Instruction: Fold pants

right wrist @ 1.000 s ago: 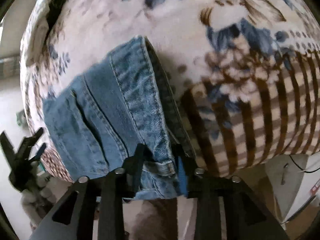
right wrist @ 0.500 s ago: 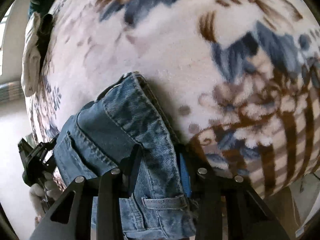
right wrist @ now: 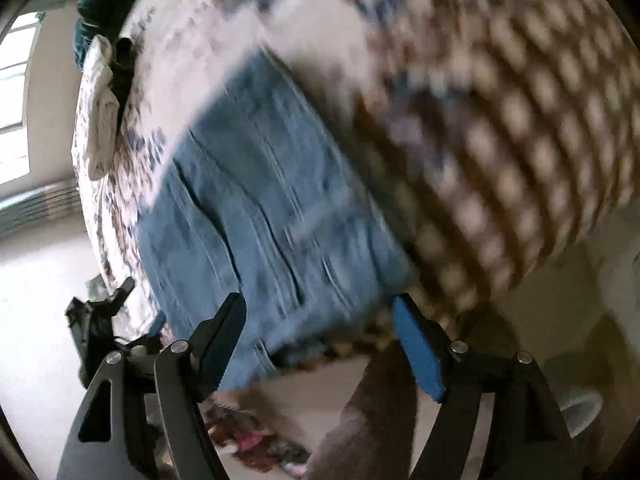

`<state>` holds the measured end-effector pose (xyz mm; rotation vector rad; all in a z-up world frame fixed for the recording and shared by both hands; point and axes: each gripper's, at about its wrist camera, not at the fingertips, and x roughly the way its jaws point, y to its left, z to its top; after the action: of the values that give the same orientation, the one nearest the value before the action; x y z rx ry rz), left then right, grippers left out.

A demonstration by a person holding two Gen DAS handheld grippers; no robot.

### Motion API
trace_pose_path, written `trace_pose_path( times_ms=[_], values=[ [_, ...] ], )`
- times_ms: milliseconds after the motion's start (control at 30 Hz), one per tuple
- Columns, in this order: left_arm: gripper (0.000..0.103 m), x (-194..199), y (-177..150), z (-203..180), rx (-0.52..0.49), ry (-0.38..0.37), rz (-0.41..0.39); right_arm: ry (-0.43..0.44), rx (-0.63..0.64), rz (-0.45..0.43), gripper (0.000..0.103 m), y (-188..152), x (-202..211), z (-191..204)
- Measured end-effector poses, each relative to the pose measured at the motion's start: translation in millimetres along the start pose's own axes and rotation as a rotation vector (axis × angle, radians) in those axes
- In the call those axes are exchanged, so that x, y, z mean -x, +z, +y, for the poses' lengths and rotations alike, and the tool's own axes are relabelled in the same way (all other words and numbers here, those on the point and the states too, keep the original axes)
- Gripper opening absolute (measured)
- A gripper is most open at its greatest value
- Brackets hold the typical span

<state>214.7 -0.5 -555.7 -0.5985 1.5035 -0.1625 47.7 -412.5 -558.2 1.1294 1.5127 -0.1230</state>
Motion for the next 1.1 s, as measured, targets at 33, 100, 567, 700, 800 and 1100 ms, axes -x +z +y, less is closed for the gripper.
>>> trace_pose_path(
  times_ms=[33, 100, 567, 700, 800, 1100],
  values=[
    [0.093, -4.8, -4.6, 5.0, 0.006, -0.002, 0.023, 0.046, -0.025, 0.033, 0.078, -4.5, -17.1, -5.8],
    [0.093, -17.5, -10.9, 14.6, 0.018, -0.022, 0.066, 0.1, -0.031, 0.047, 0.078, -7.4, -38.3, -9.0],
    [0.102, -43.5, -8.9, 18.3, -0.063, -0.067, 0.142, 0.221, 0.034, -0.005, 0.082, 1.0, -101.6, 16.6],
    [0.102, -47.7, -8.5, 15.0, -0.075, -0.057, 0.141, 0.274, -0.043, -0.004, 0.088, 6.8, -111.3, 17.6],
    [0.088, -46.3, -10.5, 1.7, -0.126, -0.064, 0.123, 0.236, -0.016, -0.039, 0.073, -1.3, -101.0, 20.2],
    [0.025, -3.5, -22.1, -32.2, -0.231, -0.111, 0.034, 0.181, 0.064, -0.167, 0.041, -26.2, -61.1, 65.8]
  ],
)
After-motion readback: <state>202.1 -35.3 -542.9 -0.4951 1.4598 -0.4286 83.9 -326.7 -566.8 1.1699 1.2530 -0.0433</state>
